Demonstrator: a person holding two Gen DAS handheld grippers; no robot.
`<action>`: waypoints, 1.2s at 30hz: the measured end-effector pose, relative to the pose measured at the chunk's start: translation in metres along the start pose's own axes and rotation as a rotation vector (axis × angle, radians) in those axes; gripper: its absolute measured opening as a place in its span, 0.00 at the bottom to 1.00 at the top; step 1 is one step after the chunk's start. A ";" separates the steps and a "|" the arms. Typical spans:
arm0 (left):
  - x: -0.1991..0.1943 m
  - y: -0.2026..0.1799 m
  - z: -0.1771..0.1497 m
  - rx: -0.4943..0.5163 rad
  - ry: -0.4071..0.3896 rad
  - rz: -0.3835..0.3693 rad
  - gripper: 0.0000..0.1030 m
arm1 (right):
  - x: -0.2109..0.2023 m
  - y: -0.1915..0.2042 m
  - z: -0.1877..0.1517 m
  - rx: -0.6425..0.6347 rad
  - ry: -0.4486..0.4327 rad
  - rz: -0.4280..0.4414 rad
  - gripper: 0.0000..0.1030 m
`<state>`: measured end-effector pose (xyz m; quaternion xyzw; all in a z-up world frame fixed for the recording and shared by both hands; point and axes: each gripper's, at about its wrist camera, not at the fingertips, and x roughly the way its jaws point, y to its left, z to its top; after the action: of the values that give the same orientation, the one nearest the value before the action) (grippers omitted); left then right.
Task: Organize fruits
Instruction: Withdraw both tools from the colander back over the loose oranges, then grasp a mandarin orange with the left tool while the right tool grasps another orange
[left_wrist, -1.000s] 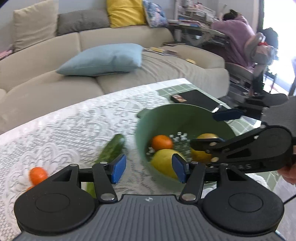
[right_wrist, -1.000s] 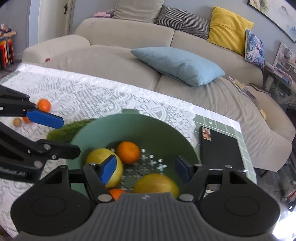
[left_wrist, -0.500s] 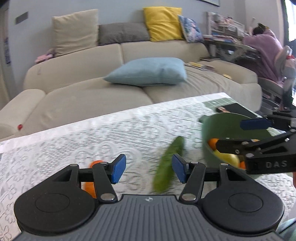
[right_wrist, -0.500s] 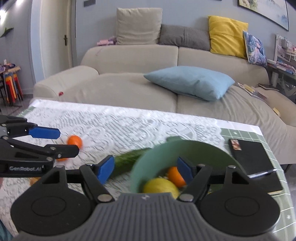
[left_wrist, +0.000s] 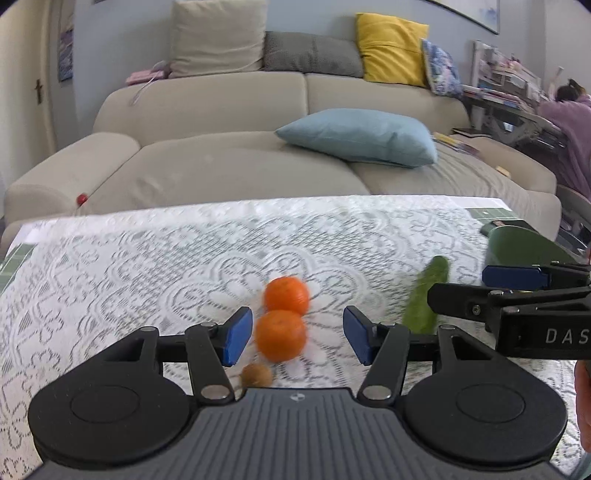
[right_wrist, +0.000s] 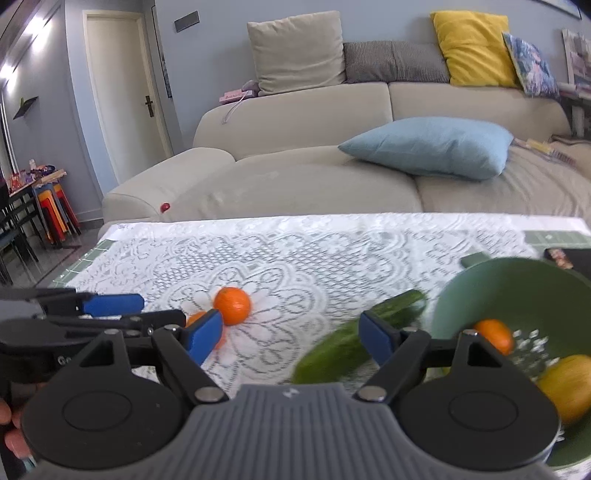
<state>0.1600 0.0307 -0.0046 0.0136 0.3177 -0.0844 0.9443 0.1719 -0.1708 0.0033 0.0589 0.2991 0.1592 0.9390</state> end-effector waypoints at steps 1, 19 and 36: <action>0.001 0.006 -0.002 -0.014 0.003 -0.002 0.65 | 0.004 0.004 -0.001 -0.004 0.000 -0.006 0.76; 0.031 0.039 -0.025 -0.099 0.032 -0.050 0.65 | 0.052 0.014 -0.024 -0.082 0.024 -0.060 0.55; 0.070 0.023 -0.017 0.012 0.118 -0.090 0.63 | 0.053 0.018 -0.027 -0.137 0.009 -0.078 0.55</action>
<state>0.2083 0.0440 -0.0605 0.0098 0.3727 -0.1276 0.9191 0.1930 -0.1358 -0.0437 -0.0179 0.2938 0.1426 0.9450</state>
